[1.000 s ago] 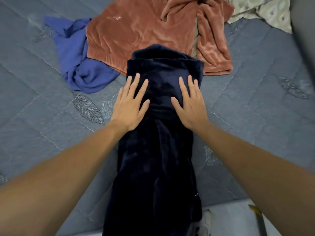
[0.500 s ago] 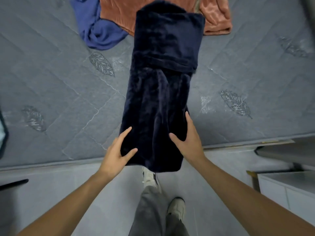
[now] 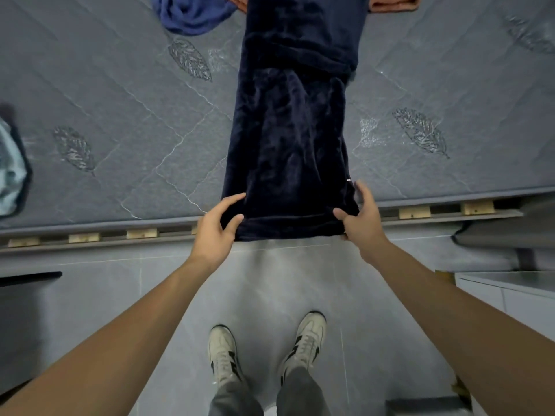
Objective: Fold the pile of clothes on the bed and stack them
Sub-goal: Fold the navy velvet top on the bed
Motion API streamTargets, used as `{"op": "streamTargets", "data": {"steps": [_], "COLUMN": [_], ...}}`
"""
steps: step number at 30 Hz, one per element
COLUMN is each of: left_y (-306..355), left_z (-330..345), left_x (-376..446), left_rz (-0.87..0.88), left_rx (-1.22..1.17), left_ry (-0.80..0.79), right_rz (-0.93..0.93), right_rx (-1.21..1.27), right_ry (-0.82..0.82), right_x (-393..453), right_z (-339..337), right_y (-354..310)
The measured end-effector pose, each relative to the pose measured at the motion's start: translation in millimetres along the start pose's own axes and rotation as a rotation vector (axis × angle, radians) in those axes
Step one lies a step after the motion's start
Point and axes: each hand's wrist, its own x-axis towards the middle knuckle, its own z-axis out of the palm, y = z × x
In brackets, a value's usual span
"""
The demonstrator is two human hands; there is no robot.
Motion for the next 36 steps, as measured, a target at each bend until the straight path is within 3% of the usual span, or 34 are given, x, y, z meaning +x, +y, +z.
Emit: {"op": "streamTargets", "data": {"steps": [3,6,13,16,18,20,22,25,31,36], "left_y": [-4.2,-7.9,-13.0,-14.5,-13.6,-14.5,-21.0,-28.6,-41.8,-52.4], "left_z": [6.4,4.8,-2.4,2.6,0.6,-10.7,-25.8,-39.8,-35.8,-44.0], "left_x": [-9.4,-11.9,-9.7,-9.3,-10.2,-10.6,-6.7,7.3,60.4,77.9], "left_rz": [-0.011,-0.047,0.042,0.071,0.073,0.131,0.299,0.542,0.749,0.869], "left_rx": [-0.046,-0.071,0.042,0.158,0.33,0.654,0.967,1.126,1.252,1.213], "left_ry": [0.016,-0.003,-0.054,-0.095,-0.102,-0.078,-0.036,-0.07,-0.276,-0.324], "right_rz": [0.168,0.181,-0.099,-0.136,-0.301,-0.584,-0.806,-1.028,-1.421,-1.492], "right_rx": [0.178,0.237,-0.107,-0.212,-0.389,-0.694,-1.053,-1.443,-1.646,-1.699], "right_ry": [0.018,-0.017,0.181,0.229,0.253,0.286,0.227,0.074,-0.137,-0.231], "right_x": [-2.1,-11.3,-30.3,-22.3,-16.5,-11.2,-2.2,15.5,59.4,80.3], "right_z": [-0.9,8.2,-3.5,-7.1,-6.5,-13.5,-27.6,-39.9,-29.5,-39.4], "right_y": [6.3,7.0,11.5,10.5,6.2,3.5,5.2,5.6,1.9,6.3]}}
